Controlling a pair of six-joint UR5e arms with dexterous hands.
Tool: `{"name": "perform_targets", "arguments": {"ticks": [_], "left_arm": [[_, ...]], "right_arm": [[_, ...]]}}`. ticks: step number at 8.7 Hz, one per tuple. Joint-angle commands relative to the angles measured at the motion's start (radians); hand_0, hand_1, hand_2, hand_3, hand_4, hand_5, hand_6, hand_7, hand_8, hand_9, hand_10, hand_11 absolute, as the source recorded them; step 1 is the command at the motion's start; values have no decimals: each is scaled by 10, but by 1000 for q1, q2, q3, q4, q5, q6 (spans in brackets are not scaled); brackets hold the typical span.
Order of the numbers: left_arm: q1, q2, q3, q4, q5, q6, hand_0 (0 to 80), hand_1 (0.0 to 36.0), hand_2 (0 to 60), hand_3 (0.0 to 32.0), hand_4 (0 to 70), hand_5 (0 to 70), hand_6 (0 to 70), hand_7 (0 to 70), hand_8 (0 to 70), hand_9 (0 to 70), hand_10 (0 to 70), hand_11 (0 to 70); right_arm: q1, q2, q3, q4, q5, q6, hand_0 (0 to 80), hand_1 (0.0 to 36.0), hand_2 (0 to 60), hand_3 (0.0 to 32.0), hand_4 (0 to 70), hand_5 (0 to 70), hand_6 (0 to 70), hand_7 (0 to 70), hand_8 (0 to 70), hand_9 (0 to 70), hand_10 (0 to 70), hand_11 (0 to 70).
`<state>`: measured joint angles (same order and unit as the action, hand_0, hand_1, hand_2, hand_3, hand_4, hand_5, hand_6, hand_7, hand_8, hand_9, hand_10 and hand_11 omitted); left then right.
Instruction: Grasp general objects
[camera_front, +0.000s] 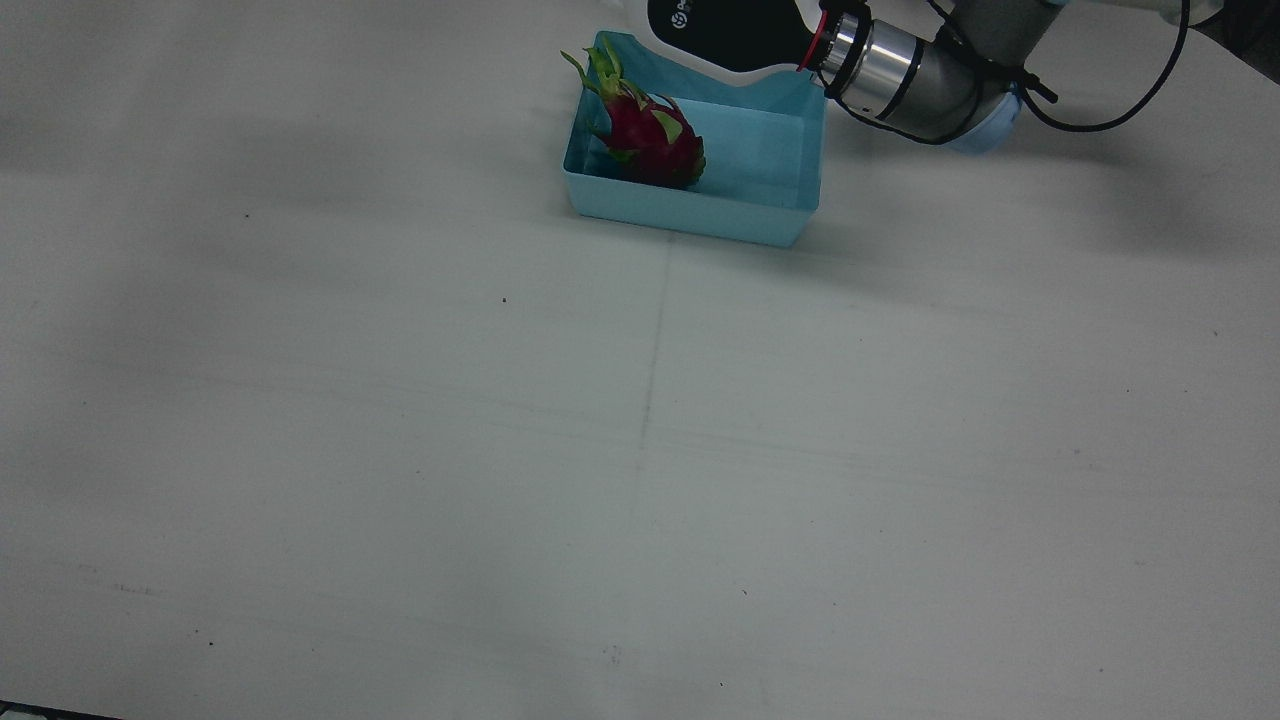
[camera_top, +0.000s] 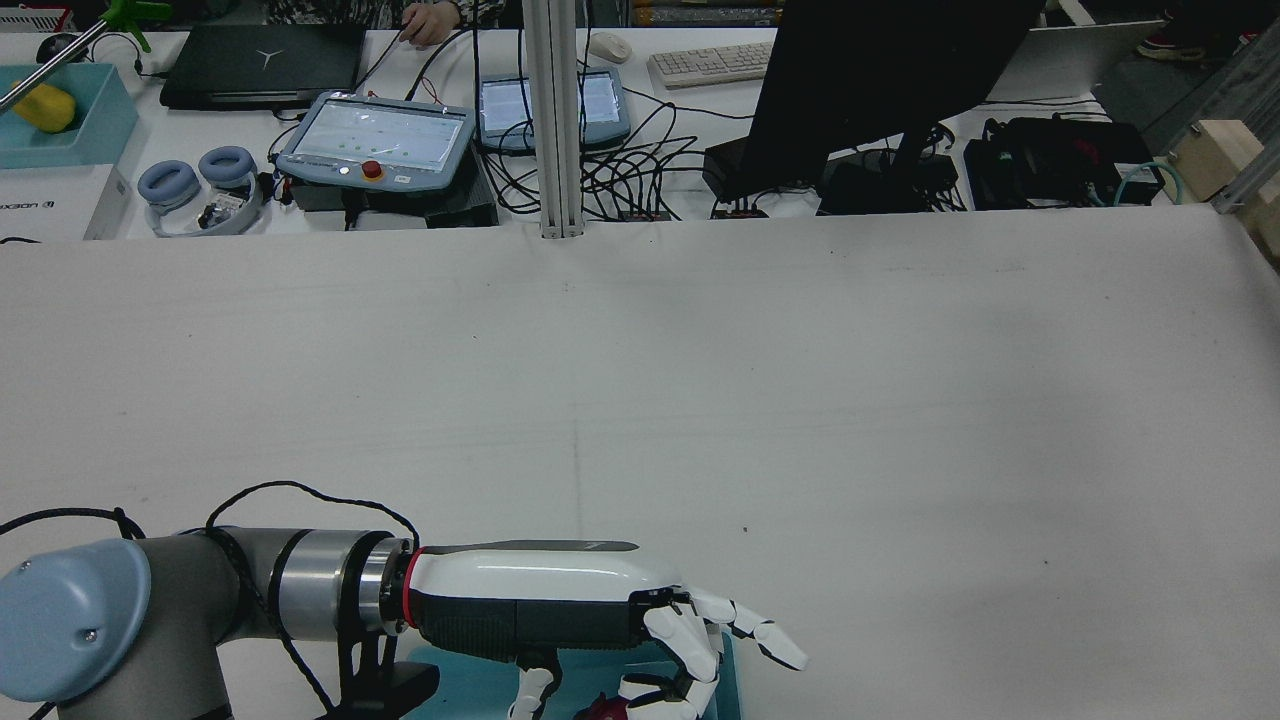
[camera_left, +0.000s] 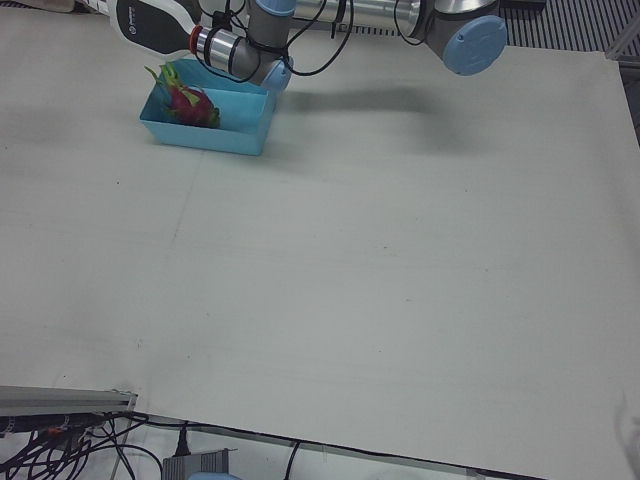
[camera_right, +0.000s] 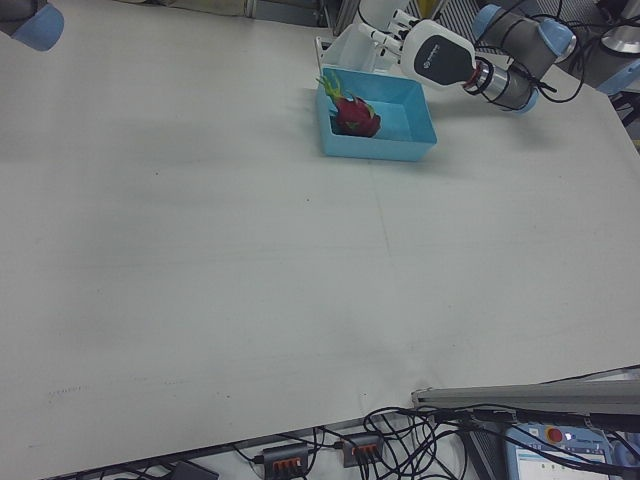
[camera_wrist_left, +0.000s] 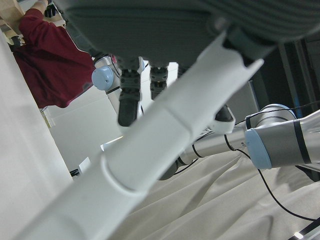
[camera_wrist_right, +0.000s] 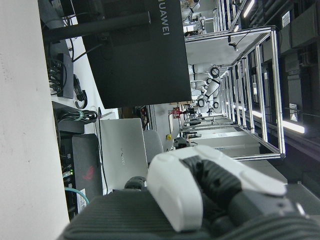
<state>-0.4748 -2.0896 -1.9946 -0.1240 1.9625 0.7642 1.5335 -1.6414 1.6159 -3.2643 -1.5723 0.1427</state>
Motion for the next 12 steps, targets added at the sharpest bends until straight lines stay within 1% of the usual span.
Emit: {"name": "perform_targets", "arguments": {"ticks": [1,2,3,4,5,6,7,8,9,10,11,12], "left_arm": [[-187,67,57,41,-2,-3,800,360,600,0,427,700,700,700,146,186,399,601],[-267,100,78,46,-2,-6,800,360,600,0,440,700,700,700,149,186,395,596],[-331,124,130,32,-4,-8,800,360,600,0,427,700,700,700,149,186,401,604],[-390,128,172,18,-8,-20,800,360,600,0,420,700,700,700,148,186,449,674],[-440,129,225,14,-11,-20,800,360,600,0,454,700,700,700,168,195,461,690],[-485,158,278,-26,-17,-31,800,360,600,0,487,700,700,700,191,220,461,689],[-528,198,318,-60,-61,-43,800,360,600,0,560,700,700,700,234,279,474,700],[-557,222,336,-60,-94,-48,800,360,600,0,649,700,700,700,290,360,479,700],[-589,235,390,-74,-121,-45,800,360,600,0,700,700,700,700,357,445,504,700],[-611,237,461,-88,-181,-34,800,360,600,0,700,700,700,700,419,525,535,700],[-617,249,527,-153,-241,-49,800,360,600,0,700,700,700,700,461,581,557,700],[-637,269,599,-186,-311,-40,800,360,600,0,700,700,700,700,446,561,548,700]], "right_arm": [[-1,0,-1,0,0,0,0,0,0,0,0,0,0,0,0,0,0,0],[0,0,-1,0,0,0,0,0,0,0,0,0,0,0,0,0,0,0],[0,0,-1,0,0,0,0,0,0,0,0,0,0,0,0,0,0,0],[-1,0,1,0,0,0,0,0,0,0,0,0,0,0,0,0,0,0],[0,0,1,0,0,0,0,0,0,0,0,0,0,0,0,0,0,0],[-1,0,-1,0,0,0,0,0,0,0,0,0,0,0,0,0,0,0],[0,0,1,0,0,0,0,0,0,0,0,0,0,0,0,0,0,0],[-1,0,-1,0,0,0,0,0,0,0,0,0,0,0,0,0,0,0],[-1,0,-1,0,0,0,0,0,0,0,0,0,0,0,0,0,0,0],[0,0,-1,0,0,0,0,0,0,0,0,0,0,0,0,0,0,0],[0,0,-1,0,0,0,0,0,0,0,0,0,0,0,0,0,0,0],[0,0,-1,0,0,0,0,0,0,0,0,0,0,0,0,0,0,0]]}}
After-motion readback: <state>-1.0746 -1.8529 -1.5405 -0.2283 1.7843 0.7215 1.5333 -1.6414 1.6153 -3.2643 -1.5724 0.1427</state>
